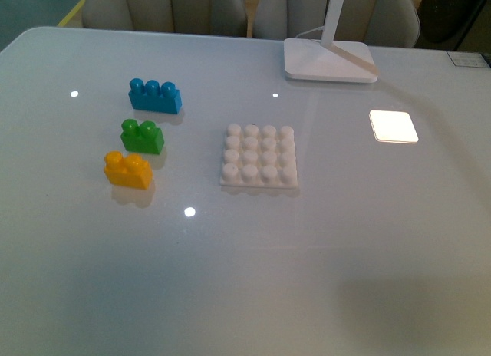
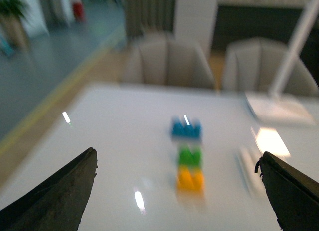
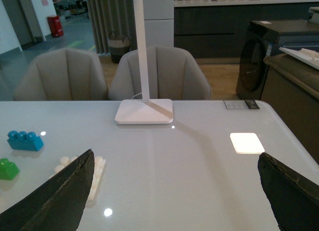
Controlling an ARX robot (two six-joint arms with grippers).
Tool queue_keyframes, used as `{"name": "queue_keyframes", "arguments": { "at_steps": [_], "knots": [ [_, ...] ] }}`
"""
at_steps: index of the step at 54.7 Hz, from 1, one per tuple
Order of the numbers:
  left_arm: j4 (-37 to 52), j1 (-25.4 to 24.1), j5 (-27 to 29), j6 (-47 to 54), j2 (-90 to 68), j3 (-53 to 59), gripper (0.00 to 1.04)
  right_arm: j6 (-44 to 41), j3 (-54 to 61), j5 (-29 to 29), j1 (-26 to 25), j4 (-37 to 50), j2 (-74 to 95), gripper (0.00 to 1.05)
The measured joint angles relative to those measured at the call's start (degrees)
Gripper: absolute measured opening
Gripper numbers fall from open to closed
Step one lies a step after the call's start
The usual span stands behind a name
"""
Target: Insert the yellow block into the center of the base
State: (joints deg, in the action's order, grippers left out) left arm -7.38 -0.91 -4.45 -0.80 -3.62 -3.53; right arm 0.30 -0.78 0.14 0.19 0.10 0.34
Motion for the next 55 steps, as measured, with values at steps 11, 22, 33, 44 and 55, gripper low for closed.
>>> {"name": "queue_keyframes", "arguments": {
  "at_steps": [11,22,33,44,55],
  "knots": [
    [-26.0,3.4,-4.0,-2.8,-23.5,-12.2,0.97,0.0,0.0,-0.1,0.0,0.0,0.0,0.96],
    [-11.2,10.4,1.2,-5.4,-38.1,-16.2,0.97,0.0,0.0,-0.1,0.0,0.0,0.0,0.96],
    [8.4,17.2,6.2,-6.1,-59.0,-19.6,0.97,0.0,0.0,-0.1,0.0,0.0,0.0,0.96],
    [19.1,19.2,8.2,-5.7,-74.7,-25.4,0.97,0.0,0.0,-0.1,0.0,0.0,0.0,0.96],
    [24.4,19.3,9.9,-4.8,-90.4,-33.2,0.97,0.0,0.0,-0.1,0.0,0.0,0.0,0.96]
  ]
}}
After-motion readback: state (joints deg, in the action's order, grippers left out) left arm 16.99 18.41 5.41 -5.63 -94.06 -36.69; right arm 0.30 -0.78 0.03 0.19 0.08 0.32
